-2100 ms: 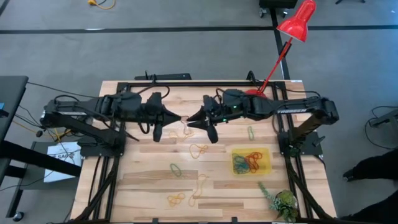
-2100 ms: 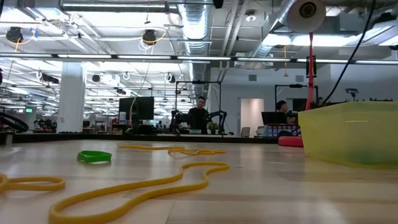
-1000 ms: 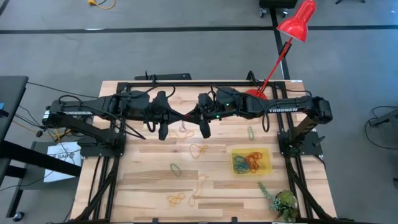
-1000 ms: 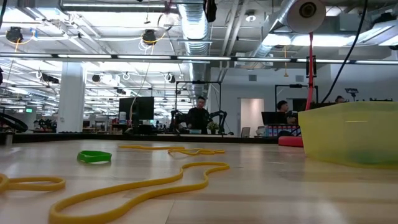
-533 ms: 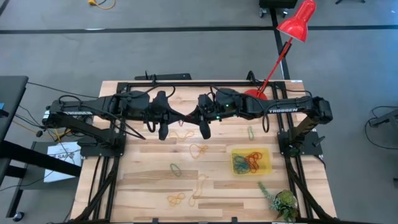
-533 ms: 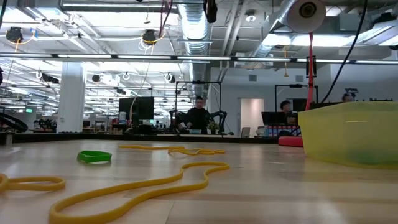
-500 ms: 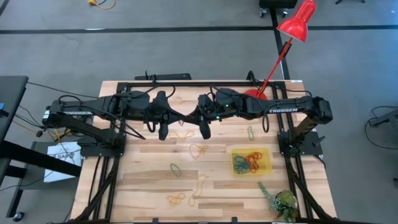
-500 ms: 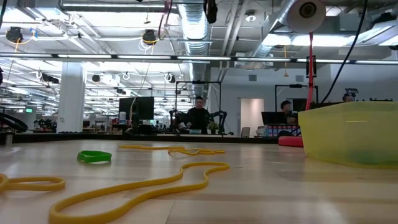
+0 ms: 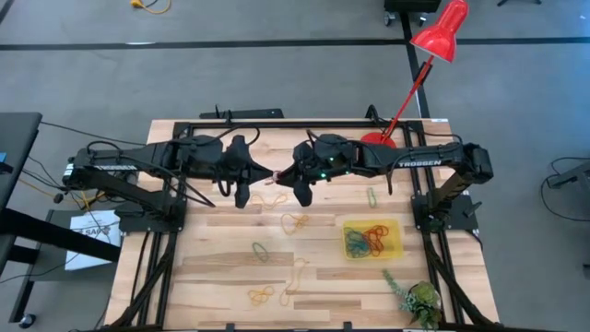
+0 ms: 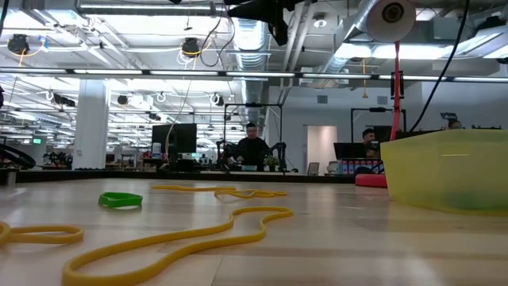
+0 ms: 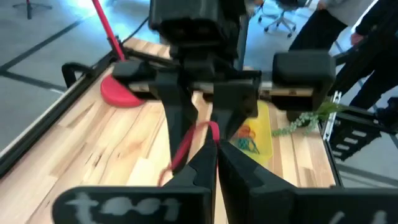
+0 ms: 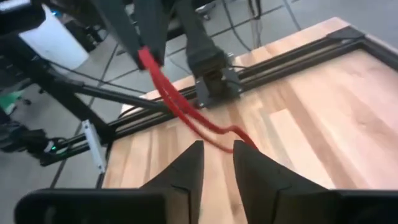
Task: Pick and place items into bin
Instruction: Put the red rubber band into the yellow bin
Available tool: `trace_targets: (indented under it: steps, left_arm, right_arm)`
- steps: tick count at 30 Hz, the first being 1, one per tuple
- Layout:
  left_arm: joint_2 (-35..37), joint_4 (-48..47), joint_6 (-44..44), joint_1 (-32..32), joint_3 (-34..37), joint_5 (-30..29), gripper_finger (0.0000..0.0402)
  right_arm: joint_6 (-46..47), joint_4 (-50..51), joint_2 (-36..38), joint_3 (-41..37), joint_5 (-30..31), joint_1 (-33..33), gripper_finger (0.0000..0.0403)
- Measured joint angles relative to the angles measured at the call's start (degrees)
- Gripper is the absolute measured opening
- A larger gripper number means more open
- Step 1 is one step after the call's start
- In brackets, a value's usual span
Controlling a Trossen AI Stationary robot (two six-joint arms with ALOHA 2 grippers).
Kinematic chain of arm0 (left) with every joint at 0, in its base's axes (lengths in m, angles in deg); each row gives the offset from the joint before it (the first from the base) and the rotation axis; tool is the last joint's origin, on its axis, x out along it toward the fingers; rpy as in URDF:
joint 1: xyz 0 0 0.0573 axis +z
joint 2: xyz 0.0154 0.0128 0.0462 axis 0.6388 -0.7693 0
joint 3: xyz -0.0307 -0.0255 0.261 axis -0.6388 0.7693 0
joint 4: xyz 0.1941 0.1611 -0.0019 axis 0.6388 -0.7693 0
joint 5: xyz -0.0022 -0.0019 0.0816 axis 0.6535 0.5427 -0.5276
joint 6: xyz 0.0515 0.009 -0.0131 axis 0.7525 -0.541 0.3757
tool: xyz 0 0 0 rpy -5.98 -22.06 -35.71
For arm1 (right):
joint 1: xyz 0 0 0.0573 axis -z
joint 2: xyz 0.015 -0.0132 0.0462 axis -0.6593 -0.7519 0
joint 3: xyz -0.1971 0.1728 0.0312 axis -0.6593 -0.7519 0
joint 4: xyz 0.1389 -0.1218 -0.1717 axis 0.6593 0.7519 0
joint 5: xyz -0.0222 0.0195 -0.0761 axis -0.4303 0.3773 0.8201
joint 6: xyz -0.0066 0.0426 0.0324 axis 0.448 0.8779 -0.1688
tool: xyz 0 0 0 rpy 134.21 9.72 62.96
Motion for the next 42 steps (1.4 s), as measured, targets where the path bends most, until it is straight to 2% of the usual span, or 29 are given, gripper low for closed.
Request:
trace_targets:
  steps: [6, 11, 17, 34, 38, 42]
  left_arm:
    - [0.03, -5.28, -2.12, 0.0, 0.0, 0.36, 0.0]
    - [0.03, -6.23, -2.67, 0.02, 0.0, -4.77, 0.0]
    - [0.03, -5.63, -1.63, 0.22, 0.0, 0.35, 0.0]
    - [0.03, -5.18, -1.28, 0.26, 0.0, -0.55, 0.0]
    - [0.03, -5.2, -1.63, 0.26, 0.0, -0.76, 0.0]
    - [0.03, -5.22, -2.31, 0.26, 0.0, -1.03, 0.0]
  right_arm:
    - [-0.04, -0.9, 0.58, 0.02, 0.95, 0.04, 0.0101]
    - [-0.07, -0.68, 0.55, 0.0, 0.91, 0.02, 0.0102]
    - [-0.27, -1.09, 0.55, 0.0, 0.91, 0.45, 0.0102]
    - [-3.71, -4.96, 0.54, 0.0, -0.71, -0.6, 0.0101]
    - [-4.07, -5.11, 0.25, 0.0, -0.68, -0.83, 0.0087]
    - [-3.69, -5.18, 0.07, -0.02, -0.58, -0.79, 0.0049]
